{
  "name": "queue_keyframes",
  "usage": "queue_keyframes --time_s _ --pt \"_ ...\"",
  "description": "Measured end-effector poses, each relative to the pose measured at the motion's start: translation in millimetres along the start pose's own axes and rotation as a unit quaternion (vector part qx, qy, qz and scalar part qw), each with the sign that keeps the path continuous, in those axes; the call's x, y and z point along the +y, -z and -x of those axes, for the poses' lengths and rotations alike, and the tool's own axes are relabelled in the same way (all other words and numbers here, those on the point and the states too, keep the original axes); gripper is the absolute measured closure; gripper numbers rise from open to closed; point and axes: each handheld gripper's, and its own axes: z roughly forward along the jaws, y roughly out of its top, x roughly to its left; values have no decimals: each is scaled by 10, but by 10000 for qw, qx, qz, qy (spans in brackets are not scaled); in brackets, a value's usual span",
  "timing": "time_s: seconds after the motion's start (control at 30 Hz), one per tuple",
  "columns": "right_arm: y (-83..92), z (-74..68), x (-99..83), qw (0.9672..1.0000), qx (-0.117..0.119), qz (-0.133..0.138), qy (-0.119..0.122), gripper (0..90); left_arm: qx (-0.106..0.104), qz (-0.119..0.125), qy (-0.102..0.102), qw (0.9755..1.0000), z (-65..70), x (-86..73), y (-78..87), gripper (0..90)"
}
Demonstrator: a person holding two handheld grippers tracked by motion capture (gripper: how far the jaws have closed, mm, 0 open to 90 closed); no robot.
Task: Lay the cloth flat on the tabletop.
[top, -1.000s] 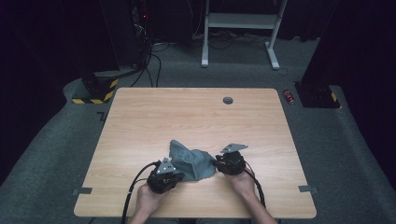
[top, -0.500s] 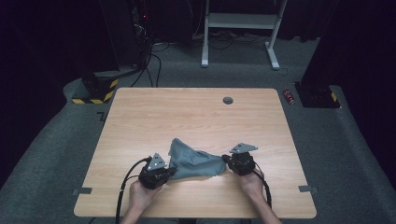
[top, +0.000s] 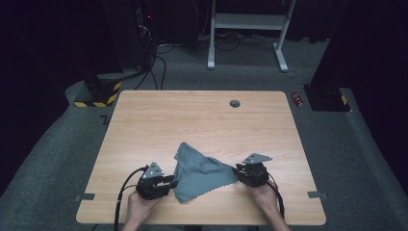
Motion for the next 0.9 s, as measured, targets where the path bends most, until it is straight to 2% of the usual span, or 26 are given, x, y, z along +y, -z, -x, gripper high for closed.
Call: queue_keyframes --time_s 0.13,0.2,0.3,0.47,0.57,0.7,0.77,0.8,0.9 --pt "-6 15 -38 9999 -9 -104 -35 704 417 -55 141 9990 -17 9 -76 568" --pt "-21 18 -55 9999 -33 -165 -10 750 563 -124 186 9982 -24 0 -144 547" --pt "-22 0 -65 9997 -39 -216 126 881 752 -191 226 9967 -41 -14 -230 532" --pt "38 -80 -104 9986 32 -307 431 892 1021 -222 181 9944 -53 -20 -302 514" --pt "83 -106 -147 9983 155 -337 441 872 1091 -208 127 9937 -61 -43 -325 497" --pt "91 -105 -99 9989 183 -261 349 755 1117 -75 136 9936 -73 -76 -329 475" --pt "76 -95 13 9995 175 -115 254 714 1176 68 76 9930 -80 -110 -338 461" --pt "54 -98 86 9996 190 -42 221 704 1203 67 119 9926 -78 -111 -340 456" --pt "-69 -132 336 9993 279 30 264 668 1296 44 56 9915 -76 -105 -345 432"
